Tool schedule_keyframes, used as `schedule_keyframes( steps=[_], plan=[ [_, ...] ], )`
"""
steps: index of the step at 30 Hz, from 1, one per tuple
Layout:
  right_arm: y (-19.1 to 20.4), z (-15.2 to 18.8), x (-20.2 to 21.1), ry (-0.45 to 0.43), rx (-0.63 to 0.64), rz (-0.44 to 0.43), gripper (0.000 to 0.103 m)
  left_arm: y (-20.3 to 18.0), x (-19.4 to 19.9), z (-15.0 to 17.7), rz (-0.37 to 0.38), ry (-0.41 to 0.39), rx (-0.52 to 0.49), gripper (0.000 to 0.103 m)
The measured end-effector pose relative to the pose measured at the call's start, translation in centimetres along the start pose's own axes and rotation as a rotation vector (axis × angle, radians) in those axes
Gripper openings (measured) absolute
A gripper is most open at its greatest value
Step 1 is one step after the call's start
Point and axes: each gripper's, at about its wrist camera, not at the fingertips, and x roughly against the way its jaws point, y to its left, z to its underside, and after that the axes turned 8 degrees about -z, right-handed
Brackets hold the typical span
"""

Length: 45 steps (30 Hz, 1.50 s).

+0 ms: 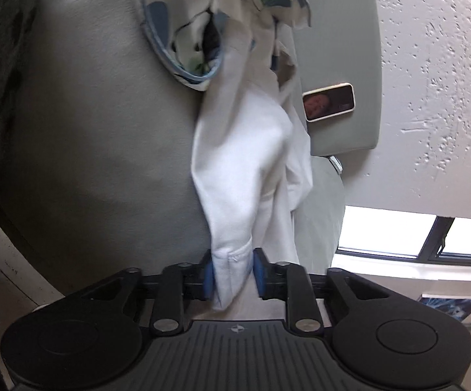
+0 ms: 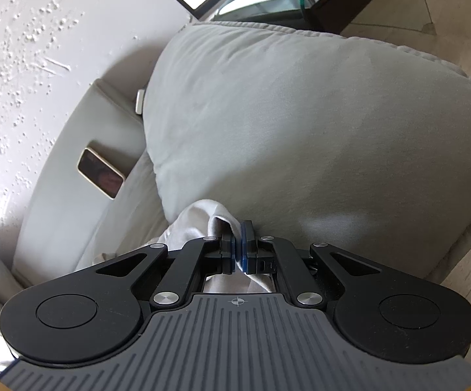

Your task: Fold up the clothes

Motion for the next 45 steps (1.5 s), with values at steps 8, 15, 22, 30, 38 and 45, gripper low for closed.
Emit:
schedule_keyframes(
  steps=[8, 15, 22, 30, 38, 45],
  plan=[
    [-0.4, 0.0, 0.0, -0.004, -0.03, -0.019, 0.004, -2.0, 4.7, 0.0, 0.009, -0.114, -0.053, 0.0],
    [0.9, -0.4, 0.0, 0.061, -0.075, -0.082, 0.003, -8.1, 10.5, -2.1, 0.117, -0.235, -0.152, 0.0],
    [12.6, -4.9, 6.0, -0.007, -0.008, -0.491, 0.003, -22.0, 20.9, -3.2, 0.378, -0.51, -0.429, 0.0],
    [23.3, -5.7, 19.2, -0.373, 0.304, -0.778, 0.003, -28.9, 31.2, 1.5, 0.532, -0.706, -0.641, 0.0],
    [25.4, -6.7, 24.4, -0.433, 0.365, -0.844, 0.003, -29.8, 36.0, 3.6, 0.628, -0.749, -0.644, 0.0],
    [28.1, -8.3, 19.4, -0.309, 0.377, -0.709, 0.003, -31.8, 28.9, -3.4, 0.399, -0.671, -0.553, 0.0]
  ],
)
